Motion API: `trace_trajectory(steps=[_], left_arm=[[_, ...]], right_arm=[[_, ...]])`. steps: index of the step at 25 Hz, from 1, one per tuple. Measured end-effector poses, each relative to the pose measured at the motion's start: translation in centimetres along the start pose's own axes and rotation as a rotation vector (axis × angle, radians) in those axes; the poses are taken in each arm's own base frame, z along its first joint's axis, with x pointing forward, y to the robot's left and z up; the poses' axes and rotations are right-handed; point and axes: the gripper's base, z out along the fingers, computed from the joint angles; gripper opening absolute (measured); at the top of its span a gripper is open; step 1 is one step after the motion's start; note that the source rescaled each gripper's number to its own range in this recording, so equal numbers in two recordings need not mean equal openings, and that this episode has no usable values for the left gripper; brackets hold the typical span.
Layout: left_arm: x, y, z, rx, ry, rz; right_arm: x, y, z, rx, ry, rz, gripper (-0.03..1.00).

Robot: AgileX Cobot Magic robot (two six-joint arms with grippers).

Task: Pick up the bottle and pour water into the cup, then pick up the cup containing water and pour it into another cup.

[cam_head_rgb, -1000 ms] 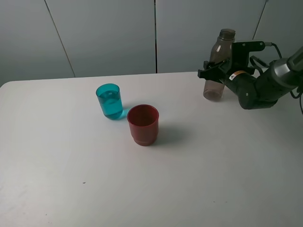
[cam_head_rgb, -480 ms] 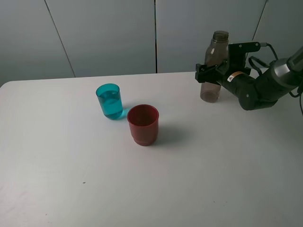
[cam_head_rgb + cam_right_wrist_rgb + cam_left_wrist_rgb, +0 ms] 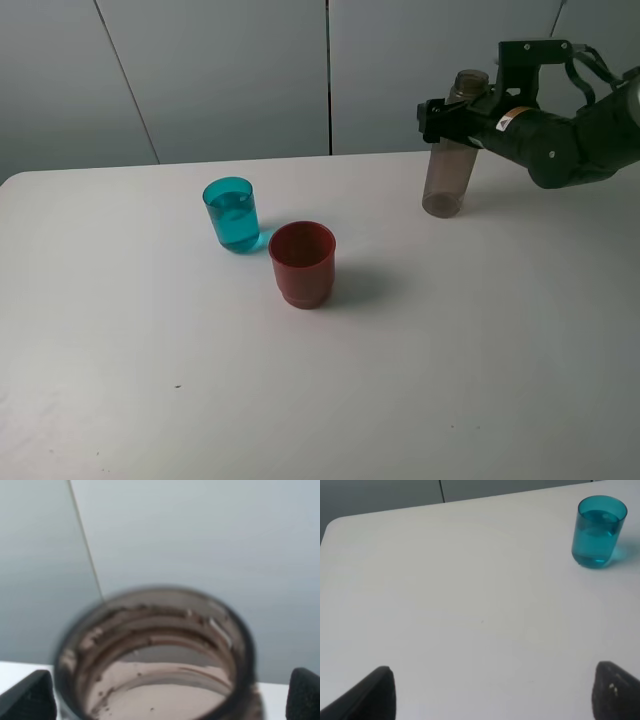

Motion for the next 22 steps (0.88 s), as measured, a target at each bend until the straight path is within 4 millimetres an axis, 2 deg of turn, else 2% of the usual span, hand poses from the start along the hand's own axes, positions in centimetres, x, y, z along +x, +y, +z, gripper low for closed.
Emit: trace_trajectory(steps=[8,16,22], left_arm=[[0.0,0.0,0.0,0.000,0.000,0.000],[0.0,0.0,0.0,0.000,0.000,0.000],[0.0,0.0,0.0,0.000,0.000,0.000]], right_arm=[[-4.2,0.5,-3.7,0.009,0.106,0.054,0.99],[-7.7,0.6,-8.6,0.054,0.226,0.067,1.00],[-9.3,3.6,-11.5,-0.031,0.234,-0.007,1.00]])
